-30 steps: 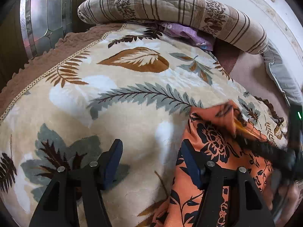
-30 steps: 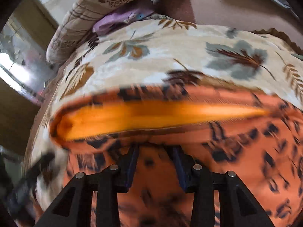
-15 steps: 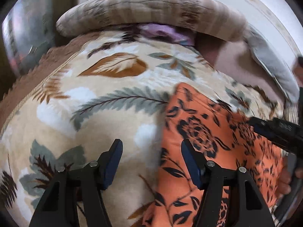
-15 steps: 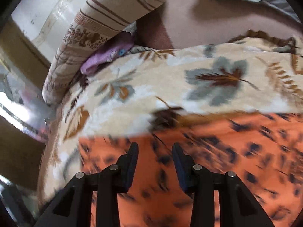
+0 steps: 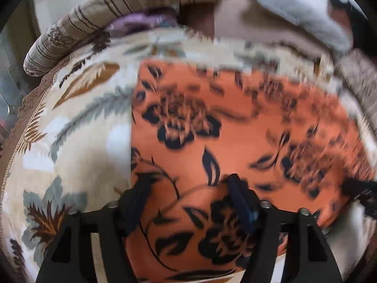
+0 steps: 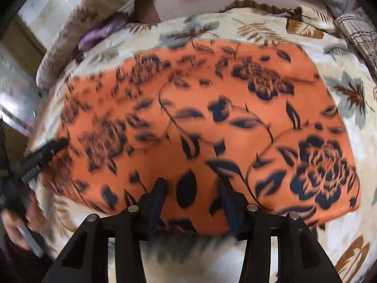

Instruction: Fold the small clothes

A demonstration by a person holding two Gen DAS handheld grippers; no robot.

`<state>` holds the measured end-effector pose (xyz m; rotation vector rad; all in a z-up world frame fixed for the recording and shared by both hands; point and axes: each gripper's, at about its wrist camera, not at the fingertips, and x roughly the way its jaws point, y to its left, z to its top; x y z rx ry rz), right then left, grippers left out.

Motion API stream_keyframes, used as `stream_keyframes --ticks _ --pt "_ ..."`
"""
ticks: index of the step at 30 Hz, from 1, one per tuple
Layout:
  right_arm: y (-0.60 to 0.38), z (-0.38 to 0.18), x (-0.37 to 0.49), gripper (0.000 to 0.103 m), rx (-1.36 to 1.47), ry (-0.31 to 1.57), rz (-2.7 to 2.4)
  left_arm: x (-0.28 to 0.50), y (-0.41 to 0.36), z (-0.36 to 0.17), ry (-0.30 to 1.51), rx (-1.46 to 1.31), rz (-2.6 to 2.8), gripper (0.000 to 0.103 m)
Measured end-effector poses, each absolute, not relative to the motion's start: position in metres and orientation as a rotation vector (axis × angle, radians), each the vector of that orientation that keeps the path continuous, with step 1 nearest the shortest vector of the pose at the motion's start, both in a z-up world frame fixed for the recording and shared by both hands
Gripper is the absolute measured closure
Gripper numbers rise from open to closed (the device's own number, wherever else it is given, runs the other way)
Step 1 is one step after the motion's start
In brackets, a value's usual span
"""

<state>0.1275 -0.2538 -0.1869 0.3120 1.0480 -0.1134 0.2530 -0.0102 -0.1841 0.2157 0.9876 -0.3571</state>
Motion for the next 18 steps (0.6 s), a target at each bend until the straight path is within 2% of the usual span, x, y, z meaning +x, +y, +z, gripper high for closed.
stream_keyframes --ticks 7,14,18 --pt "-0.254 -0.178 0.124 0.053 0.295 1.069 -0.106 0.215 -0.02 -0.179 0.852 0.392 -0.326 0.031" --pt "-0.31 -0.157 0.114 0.053 0.374 0.9 -0.267 0.218 -0.019 -0.182 0.861 0.362 -0.317 0.03" --pt "-0.342 -0.186 0.117 0.053 0.491 0.987 -0.318 0.223 -0.019 -0.185 0.874 0.336 -0.316 0.026"
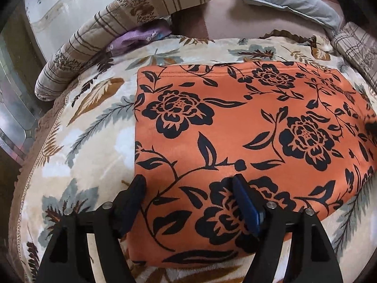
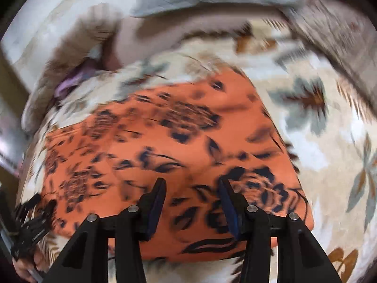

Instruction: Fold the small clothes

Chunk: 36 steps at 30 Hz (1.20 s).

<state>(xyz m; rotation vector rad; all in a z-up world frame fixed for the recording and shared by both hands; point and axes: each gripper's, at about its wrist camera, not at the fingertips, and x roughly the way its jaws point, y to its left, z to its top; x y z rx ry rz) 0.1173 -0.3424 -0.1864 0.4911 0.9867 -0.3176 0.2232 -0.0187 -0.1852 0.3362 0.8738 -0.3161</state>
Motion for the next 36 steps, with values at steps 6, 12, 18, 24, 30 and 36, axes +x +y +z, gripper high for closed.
stream_keyframes --ticks 6,12,18,24,30,36 --pt "-0.342 -0.171 0.136 0.053 0.448 0.951 -0.3 0.224 -0.018 -0.185 0.876 0.331 -0.316 0.025" --pt "-0.365 -0.156 0.172 0.053 0.455 0.896 -0.359 0.225 -0.018 -0.185 0.876 0.332 -0.316 0.025" --pt "-0.375 -0.185 0.206 0.052 0.416 1.051 -0.379 0.228 -0.019 -0.186 0.883 0.328 -0.319 0.025" --pt "-0.34 -0.158 0.227 0.052 0.324 1.02 -0.356 0.23 -0.018 -0.185 0.898 0.312 -0.322 0.024" --pt "-0.255 -0.143 0.274 0.052 0.235 0.989 -0.136 0.231 -0.016 -0.186 0.909 0.293 -0.33 0.024" --pt "-0.184 -0.142 0.324 0.052 0.278 1.011 0.144 0.235 -0.008 -0.19 0.933 0.243 -0.262 0.004"
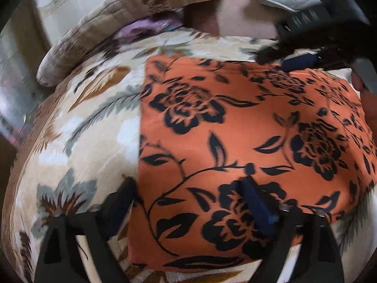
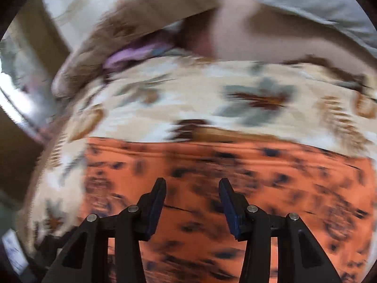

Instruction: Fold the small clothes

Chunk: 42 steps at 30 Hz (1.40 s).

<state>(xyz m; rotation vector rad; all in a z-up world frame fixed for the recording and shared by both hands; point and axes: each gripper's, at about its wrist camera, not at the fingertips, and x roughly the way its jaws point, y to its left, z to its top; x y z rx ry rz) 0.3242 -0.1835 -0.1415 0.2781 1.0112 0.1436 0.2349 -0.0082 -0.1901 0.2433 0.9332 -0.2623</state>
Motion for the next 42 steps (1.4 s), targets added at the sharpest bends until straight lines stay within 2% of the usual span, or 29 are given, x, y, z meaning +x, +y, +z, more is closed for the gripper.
stream_keyframes --ticks 1,4,7,13,19,32,42 --pt "-0.174 -0.142 0.328 0.052 0.282 1.015 0.174 0.238 -0.004 -0.192 0.958 0.202 -0.251 0.0" --pt "-0.148 -0.144 0.351 0.052 0.307 1.038 0.289 0.246 0.018 -0.2 1.043 0.019 -0.274 0.0" --pt "-0.126 -0.154 0.371 0.052 0.32 1.081 0.365 0.238 0.011 -0.199 1.002 0.092 -0.282 0.0" --pt "-0.09 -0.192 0.395 0.052 0.272 1.17 0.331 0.234 0.013 -0.2 1.006 0.064 -0.277 0.0" --pt "-0.103 -0.174 0.387 0.053 0.322 1.101 0.3 0.237 0.01 -0.198 1.03 0.089 -0.289 0.0" --pt "-0.238 -0.125 0.232 0.052 0.41 0.991 0.107 0.226 -0.003 -0.17 0.917 0.22 -0.25 0.0" --pt "-0.282 -0.15 0.139 0.052 0.466 0.98 -0.052 0.202 -0.008 -0.14 0.827 0.265 -0.218 0.0"
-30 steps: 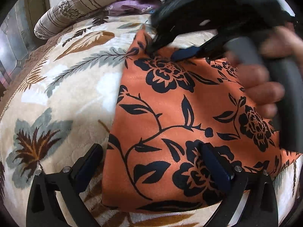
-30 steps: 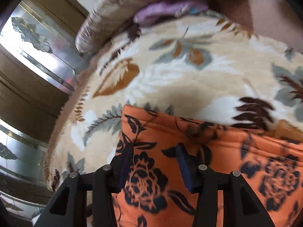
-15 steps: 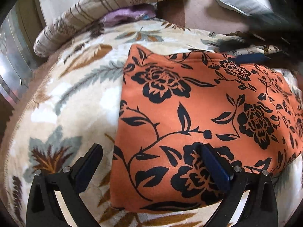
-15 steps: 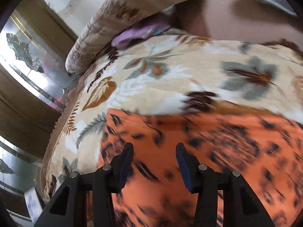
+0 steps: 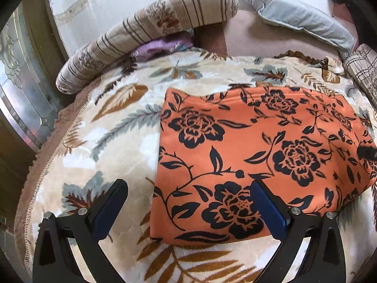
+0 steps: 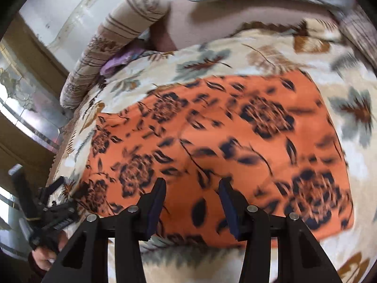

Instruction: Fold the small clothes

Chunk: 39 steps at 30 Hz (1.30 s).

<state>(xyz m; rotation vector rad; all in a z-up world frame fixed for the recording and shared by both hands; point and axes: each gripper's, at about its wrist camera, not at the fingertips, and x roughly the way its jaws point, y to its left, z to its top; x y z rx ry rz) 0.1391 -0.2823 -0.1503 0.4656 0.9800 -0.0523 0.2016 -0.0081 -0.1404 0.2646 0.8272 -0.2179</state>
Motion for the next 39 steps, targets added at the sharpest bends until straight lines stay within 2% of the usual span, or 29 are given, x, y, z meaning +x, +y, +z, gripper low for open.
stream_keyframes --ticks 3,5,17,19,23,25,39 --pt "-0.289 -0.18 0.135 0.052 0.488 1.026 -0.076 0.194 -0.012 -0.132 0.796 0.283 -0.208 0.0" --pt "-0.291 -0.183 0.129 0.052 0.497 0.984 -0.071 0.191 -0.014 -0.129 0.786 0.288 -0.205 0.0" --pt "-0.314 -0.141 0.092 0.052 0.607 0.819 -0.021 0.162 -0.022 -0.093 0.705 0.246 -0.192 0.0" --pt "-0.314 -0.132 0.086 0.047 0.602 0.783 -0.012 0.155 -0.024 -0.086 0.701 0.24 -0.189 0.0" --pt "-0.312 -0.113 0.072 0.044 0.584 0.706 0.019 0.136 -0.023 -0.072 0.692 0.203 -0.169 0.0" --pt "-0.312 -0.105 0.064 0.038 0.592 0.664 0.027 0.13 -0.024 -0.068 0.71 0.192 -0.168 0.0" --pt "-0.324 -0.08 0.009 0.038 0.608 0.542 0.059 0.073 -0.056 -0.024 0.609 0.245 -0.171 0.0"
